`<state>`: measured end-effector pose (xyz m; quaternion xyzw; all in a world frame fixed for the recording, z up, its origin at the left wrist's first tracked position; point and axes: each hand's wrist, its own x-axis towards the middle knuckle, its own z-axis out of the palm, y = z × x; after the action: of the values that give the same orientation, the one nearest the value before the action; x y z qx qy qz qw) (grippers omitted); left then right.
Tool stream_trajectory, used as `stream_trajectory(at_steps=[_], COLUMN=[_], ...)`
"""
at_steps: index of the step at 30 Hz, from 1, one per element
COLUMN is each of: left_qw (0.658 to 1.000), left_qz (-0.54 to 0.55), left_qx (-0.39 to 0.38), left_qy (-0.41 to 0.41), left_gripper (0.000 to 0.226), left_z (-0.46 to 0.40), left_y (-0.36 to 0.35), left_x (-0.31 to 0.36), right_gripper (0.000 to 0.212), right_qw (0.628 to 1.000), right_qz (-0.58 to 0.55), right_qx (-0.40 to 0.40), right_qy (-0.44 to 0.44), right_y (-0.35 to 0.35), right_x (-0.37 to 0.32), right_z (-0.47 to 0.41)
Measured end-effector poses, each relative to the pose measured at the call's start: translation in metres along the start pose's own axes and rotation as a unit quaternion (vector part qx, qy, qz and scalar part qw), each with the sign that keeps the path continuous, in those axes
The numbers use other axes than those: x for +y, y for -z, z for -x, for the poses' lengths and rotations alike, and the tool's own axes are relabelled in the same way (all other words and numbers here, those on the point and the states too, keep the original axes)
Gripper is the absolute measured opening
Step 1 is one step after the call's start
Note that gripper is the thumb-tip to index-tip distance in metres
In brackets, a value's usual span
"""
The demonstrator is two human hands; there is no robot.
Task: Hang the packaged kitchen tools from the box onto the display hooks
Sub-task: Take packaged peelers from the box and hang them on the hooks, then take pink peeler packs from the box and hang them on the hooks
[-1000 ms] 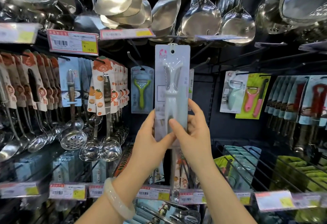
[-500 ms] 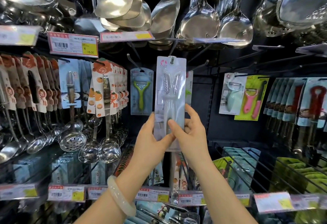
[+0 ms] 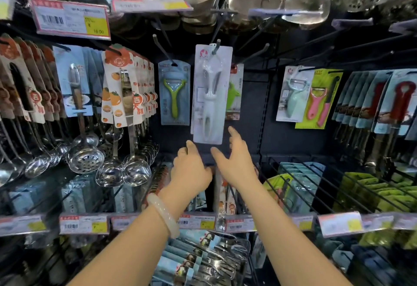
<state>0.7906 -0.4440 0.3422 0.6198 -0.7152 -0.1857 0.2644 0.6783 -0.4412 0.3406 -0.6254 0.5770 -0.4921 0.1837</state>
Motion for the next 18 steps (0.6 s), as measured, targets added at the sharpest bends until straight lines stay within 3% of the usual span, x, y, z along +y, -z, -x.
stream_trajectory(at_steps=[2,6,11,15,18], left_qw=[0.994,0.969,0.94,0.915,0.894], left_qz=[-0.105,-0.214,-0.242,-0.251,-0.258], left_qx=[0.001,-0.006,-0.043,-0.117,-0.19], left_qy=[-0.024,-0.12,-0.235,-0.294,-0.313], left_gripper=[0.082,0.079,0.079,0.08,0.079], left_z=[0.012,0.033,0.073,0.112,0.14], left_y=[-0.013,-0.041,-0.093,-0.145,-0.189], left_x=[-0.004,0.006,0.032,0.053,0.07], right_gripper=[0.065,0.065,0.076,0.076,0.076], right_qw=[0.991,0.935,0.914,0.898,0.877], right_qz=[0.133,0.352,0.406,0.436,0.443], right_qx=[-0.022,-0.029,0.015,0.0,-0.072], right_qy=[0.001,0.017,0.023,-0.066,-0.171], right_y=[0.003,0.02,0.054,0.088,0.114], right_x=[0.016,0.05,0.101,0.144,0.168], right_z=[0.016,0.049,0.105,0.163,0.207])
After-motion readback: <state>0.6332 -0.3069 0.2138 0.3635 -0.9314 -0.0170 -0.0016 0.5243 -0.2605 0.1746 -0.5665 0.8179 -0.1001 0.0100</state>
